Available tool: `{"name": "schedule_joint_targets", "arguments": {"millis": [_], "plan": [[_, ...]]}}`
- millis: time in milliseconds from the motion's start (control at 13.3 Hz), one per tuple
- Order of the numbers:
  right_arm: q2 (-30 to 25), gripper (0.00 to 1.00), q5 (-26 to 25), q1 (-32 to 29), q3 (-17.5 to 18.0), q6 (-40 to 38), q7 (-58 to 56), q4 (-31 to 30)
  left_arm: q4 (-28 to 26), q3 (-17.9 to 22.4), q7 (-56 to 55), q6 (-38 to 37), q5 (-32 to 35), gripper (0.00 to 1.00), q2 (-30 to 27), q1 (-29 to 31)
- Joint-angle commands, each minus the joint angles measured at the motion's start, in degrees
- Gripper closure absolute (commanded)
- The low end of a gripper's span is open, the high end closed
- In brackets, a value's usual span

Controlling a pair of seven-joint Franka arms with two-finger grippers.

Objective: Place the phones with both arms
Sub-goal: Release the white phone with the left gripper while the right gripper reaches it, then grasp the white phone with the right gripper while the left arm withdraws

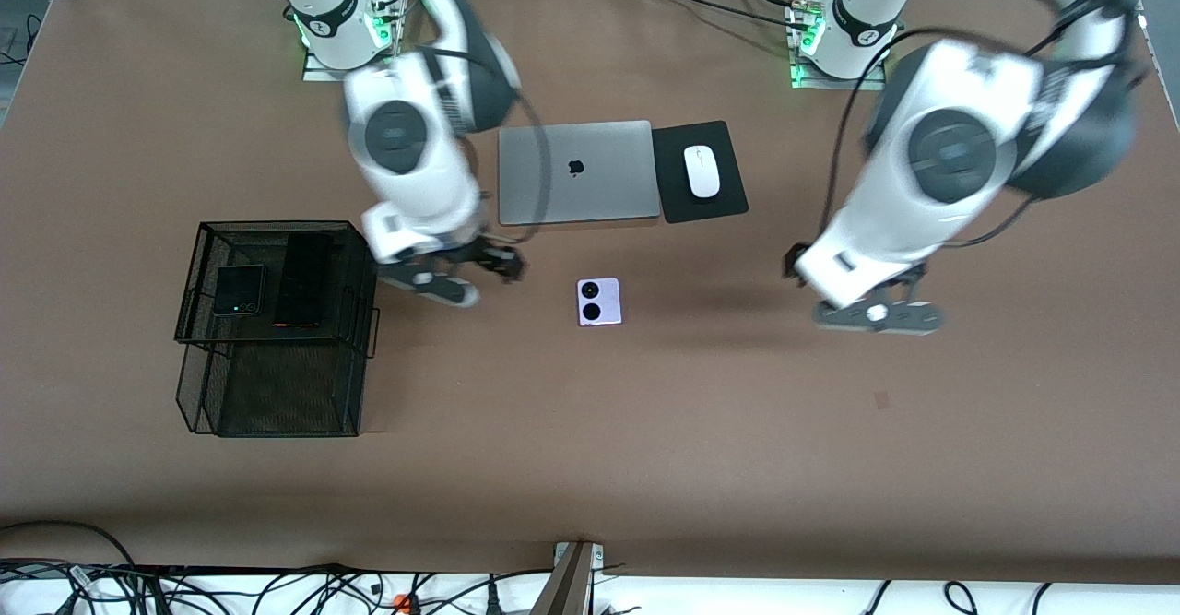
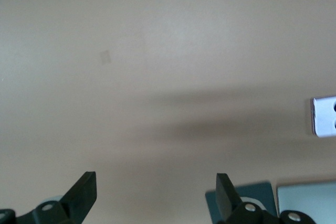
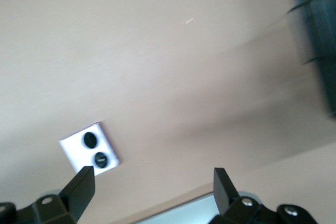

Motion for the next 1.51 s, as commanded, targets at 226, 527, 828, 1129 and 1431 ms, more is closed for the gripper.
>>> {"name": "schedule_joint_targets", "arguments": {"millis": [226,527,828,1129,1431], "plan": [[13.39,0.0,-0.5,7.14,0.76,-0.05,9.4,15.32,-11.53,3.71,8.89,1.02,-3.79,0.0,-15.57,6.09],[16.92,0.0,-2.09,7.51,1.11,2.85,3.1,15.07,-16.35,11.79,9.76,3.76,-7.11,0.0,-22.26,5.83],[20.78,0.0,-2.17,7.07,1.11,9.95,-1.67,13.57,-19.46,13.12,13.96,4.21,-7.31,0.0,-24.66,6.09],[25.44,0.0,-2.17,6.37,1.03,18.22,-2.9,13.57,-18.58,13.13,14.68,0.62,-7.31,0.0,-24.3,6.61],[27.12,0.0,-2.09,6.36,1.11,19.9,-2.82,13.57,-18.49,12.78,14.77,1.57,-4.34,0.0,-24.04,6.88]]}}
